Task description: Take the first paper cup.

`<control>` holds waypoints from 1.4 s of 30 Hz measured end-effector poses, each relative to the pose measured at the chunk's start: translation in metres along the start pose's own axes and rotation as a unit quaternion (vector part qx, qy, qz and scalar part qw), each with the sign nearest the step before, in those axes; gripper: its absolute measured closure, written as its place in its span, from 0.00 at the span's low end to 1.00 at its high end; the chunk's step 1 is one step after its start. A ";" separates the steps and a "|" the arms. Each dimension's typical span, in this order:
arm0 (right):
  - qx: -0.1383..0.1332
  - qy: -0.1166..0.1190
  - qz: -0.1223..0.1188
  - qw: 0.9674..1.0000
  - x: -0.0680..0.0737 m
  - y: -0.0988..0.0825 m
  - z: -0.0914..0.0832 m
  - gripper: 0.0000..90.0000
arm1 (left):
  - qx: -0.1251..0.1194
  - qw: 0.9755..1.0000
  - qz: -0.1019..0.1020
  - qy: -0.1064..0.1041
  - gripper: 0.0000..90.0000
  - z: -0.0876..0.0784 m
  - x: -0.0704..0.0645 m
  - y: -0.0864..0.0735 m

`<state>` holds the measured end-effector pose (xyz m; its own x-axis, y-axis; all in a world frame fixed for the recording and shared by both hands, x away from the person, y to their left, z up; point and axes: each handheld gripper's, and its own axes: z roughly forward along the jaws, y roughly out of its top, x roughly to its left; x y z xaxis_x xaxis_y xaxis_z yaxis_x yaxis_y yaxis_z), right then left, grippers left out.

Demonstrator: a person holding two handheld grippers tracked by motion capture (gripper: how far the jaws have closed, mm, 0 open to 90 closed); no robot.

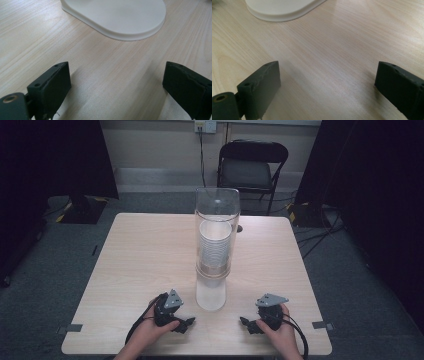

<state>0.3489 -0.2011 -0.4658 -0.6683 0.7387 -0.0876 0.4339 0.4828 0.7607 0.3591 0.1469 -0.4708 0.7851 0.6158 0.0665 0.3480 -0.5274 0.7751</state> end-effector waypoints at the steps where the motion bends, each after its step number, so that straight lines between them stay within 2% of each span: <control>1: 0.000 0.000 0.000 1.000 0.000 0.000 0.000 0.06 | 0.000 1.000 0.000 0.000 0.08 0.000 0.000 0.000; 4: 0.007 -0.006 0.004 1.000 0.004 0.003 0.004 0.00 | 0.000 1.000 0.001 0.000 0.08 0.000 0.000 0.000; 6: 0.007 -0.010 0.004 1.000 0.006 0.004 0.005 0.00 | 0.000 1.000 0.000 0.000 0.08 0.000 0.000 0.000; 7: 0.002 -0.012 0.010 1.000 0.010 0.006 0.007 0.07 | 0.000 1.000 0.000 0.000 0.08 0.000 0.000 0.000; 9: -0.010 -0.002 0.006 1.000 0.012 0.009 0.007 0.22 | 0.000 1.000 -0.002 -0.001 0.08 0.000 0.000 0.000; 11: -0.016 0.004 0.004 1.000 0.013 0.011 0.007 0.19 | 0.000 1.000 -0.003 -0.001 0.08 0.000 0.000 0.000; 12: -0.024 0.005 0.009 1.000 0.013 0.013 0.007 0.14 | 0.001 1.000 -0.003 -0.001 0.08 0.000 0.000 0.000; 13: -0.023 0.012 0.020 0.999 0.013 0.019 0.007 0.18 | 0.001 1.000 -0.003 -0.002 0.08 0.000 0.000 0.000; 17: -0.036 0.015 0.017 0.999 0.016 0.030 0.005 0.17 | 0.000 1.000 -0.003 -0.001 0.08 0.000 0.000 0.000; 22: -0.057 0.033 0.010 0.998 0.023 0.050 0.006 0.18 | 0.001 1.000 -0.003 -0.001 0.08 0.000 0.000 0.000; 24: -0.066 0.047 0.012 0.997 0.026 0.056 0.008 0.17 | 0.000 1.000 -0.002 -0.001 0.08 0.000 0.000 0.000; 29: -0.098 0.063 0.008 0.993 0.031 0.072 0.011 0.17 | 0.001 1.000 -0.002 -0.001 0.08 0.000 0.000 0.000; 33: -0.111 0.065 0.000 0.992 0.035 0.088 0.014 0.17 | 0.001 1.000 -0.002 -0.001 0.08 0.000 0.000 0.000; 39: -0.130 0.069 0.002 0.989 0.039 0.105 0.018 0.19 | 0.001 1.000 0.000 -0.001 0.08 0.000 0.000 0.000; 42: -0.143 0.077 0.011 0.987 0.041 0.111 0.020 0.20 | 0.001 1.000 -0.002 -0.001 0.08 0.000 0.000 0.000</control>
<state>0.3819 -0.1084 -0.3980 -0.7538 0.6569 0.0127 0.2756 0.2985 0.9138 0.3592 0.1467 -0.4709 0.7850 0.6165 0.0617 0.3518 -0.5255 0.7746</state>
